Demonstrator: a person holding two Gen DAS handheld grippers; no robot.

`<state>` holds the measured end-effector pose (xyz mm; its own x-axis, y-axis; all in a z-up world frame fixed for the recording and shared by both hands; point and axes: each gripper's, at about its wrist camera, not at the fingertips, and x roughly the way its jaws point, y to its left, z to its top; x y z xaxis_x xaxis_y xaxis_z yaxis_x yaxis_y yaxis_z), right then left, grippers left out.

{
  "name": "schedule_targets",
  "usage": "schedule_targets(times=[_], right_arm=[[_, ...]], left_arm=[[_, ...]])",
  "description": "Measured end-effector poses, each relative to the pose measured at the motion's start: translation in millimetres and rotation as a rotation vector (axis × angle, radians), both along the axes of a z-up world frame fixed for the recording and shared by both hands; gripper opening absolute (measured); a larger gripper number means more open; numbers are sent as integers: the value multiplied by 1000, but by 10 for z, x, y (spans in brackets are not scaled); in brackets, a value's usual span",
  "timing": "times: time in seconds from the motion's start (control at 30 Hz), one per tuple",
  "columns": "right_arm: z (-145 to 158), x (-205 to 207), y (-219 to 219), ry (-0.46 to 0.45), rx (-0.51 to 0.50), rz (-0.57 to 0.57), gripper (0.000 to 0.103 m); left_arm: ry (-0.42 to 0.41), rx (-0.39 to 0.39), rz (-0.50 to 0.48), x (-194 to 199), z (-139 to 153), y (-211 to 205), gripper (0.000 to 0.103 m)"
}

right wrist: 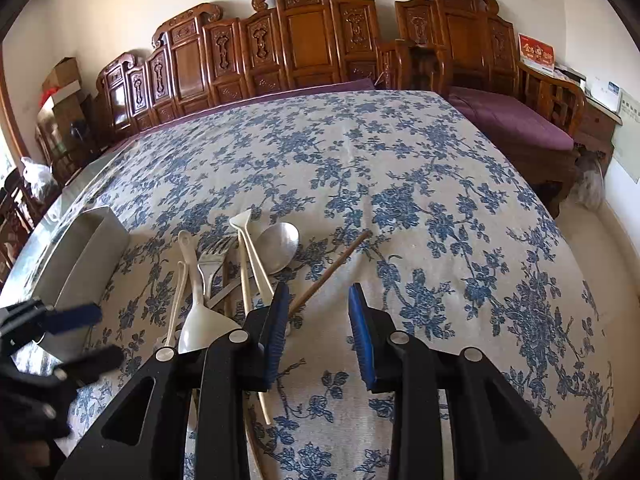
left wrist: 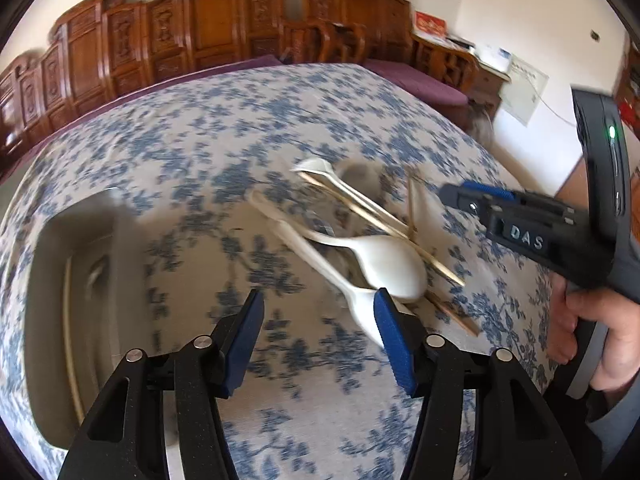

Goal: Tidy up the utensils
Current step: 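Grasp a white plastic spoon by its handle with the left tool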

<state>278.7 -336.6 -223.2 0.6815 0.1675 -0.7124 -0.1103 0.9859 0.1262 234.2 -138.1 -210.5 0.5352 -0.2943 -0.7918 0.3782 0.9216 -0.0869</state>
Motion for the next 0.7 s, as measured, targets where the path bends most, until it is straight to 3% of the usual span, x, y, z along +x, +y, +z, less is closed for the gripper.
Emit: schedule_targets(times=[0.23, 0.33, 0.7], right_arm=[[12, -20, -38, -1, 19, -7, 33], [9, -19, -21, 1, 23, -6, 33], [-27, -3, 60, 9, 10, 14, 33]], left_arm=[[68, -40, -19, 88, -192, -185, 45], [117, -94, -20, 147, -284, -176, 40], [147, -139, -53, 93, -260, -185, 17]])
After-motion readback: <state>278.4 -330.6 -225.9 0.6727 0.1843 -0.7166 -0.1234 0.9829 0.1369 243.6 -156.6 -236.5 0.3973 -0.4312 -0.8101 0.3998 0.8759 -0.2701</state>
